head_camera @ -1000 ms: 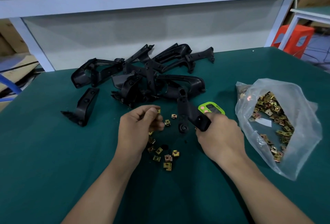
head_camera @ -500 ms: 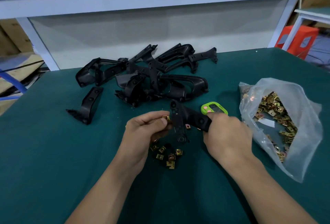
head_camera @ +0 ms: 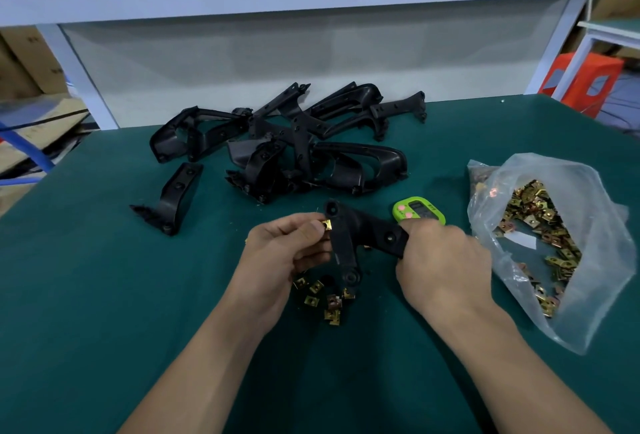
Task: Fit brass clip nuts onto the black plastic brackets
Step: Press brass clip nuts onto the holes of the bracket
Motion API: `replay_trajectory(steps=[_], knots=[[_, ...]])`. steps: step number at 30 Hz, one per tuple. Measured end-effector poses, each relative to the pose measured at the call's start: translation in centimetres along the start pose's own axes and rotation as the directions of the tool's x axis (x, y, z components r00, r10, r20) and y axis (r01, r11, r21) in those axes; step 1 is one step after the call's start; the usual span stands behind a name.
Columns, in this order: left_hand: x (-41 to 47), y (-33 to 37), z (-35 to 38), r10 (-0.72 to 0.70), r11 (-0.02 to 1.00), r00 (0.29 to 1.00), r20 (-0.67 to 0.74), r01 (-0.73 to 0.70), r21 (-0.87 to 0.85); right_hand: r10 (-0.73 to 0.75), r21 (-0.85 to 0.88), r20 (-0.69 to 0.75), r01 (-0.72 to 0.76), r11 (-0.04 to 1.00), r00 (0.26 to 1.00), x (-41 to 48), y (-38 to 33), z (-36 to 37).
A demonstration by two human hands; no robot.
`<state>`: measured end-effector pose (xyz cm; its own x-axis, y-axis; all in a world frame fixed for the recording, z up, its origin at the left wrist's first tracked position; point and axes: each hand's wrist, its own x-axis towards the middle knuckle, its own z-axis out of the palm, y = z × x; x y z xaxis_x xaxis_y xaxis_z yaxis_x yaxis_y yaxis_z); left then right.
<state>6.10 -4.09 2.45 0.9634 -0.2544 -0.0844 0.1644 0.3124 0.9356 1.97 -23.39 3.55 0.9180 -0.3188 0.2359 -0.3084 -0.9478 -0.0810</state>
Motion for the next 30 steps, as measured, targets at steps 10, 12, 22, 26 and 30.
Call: replay_trajectory(steps=[10,12,22,26,30], knots=[[-0.4,-0.4,0.6,0.105,0.986,0.981,-0.164,-0.082,0.143,-0.048,-0.186,-0.033,0.041,0.982,0.998,-0.4,-0.9,-0.6],[-0.6,-0.9,0.9,0.134,0.958,0.970,-0.204,-0.075,0.275,-0.046,-0.170,-0.006,0.044,0.985,0.999,-0.5,-1.2,-0.3],[-1.3,-1.7,2.8,0.288,0.773,0.939,-0.185,-0.114,0.624,-0.016,-0.047,0.000,0.016,0.999,1.000,-0.9,-1.4,0.4],[-0.9,-1.7,2.4,0.378,0.667,0.899,-0.219,-0.101,0.738,-0.111,0.078,-0.048,0.115,0.990,0.993,-1.4,-1.4,0.7],[-0.7,-1.6,1.9,0.430,0.655,0.880,-0.201,-0.151,0.740,-0.103,0.300,-0.073,0.120,0.946,0.992,-1.2,-1.5,1.0]])
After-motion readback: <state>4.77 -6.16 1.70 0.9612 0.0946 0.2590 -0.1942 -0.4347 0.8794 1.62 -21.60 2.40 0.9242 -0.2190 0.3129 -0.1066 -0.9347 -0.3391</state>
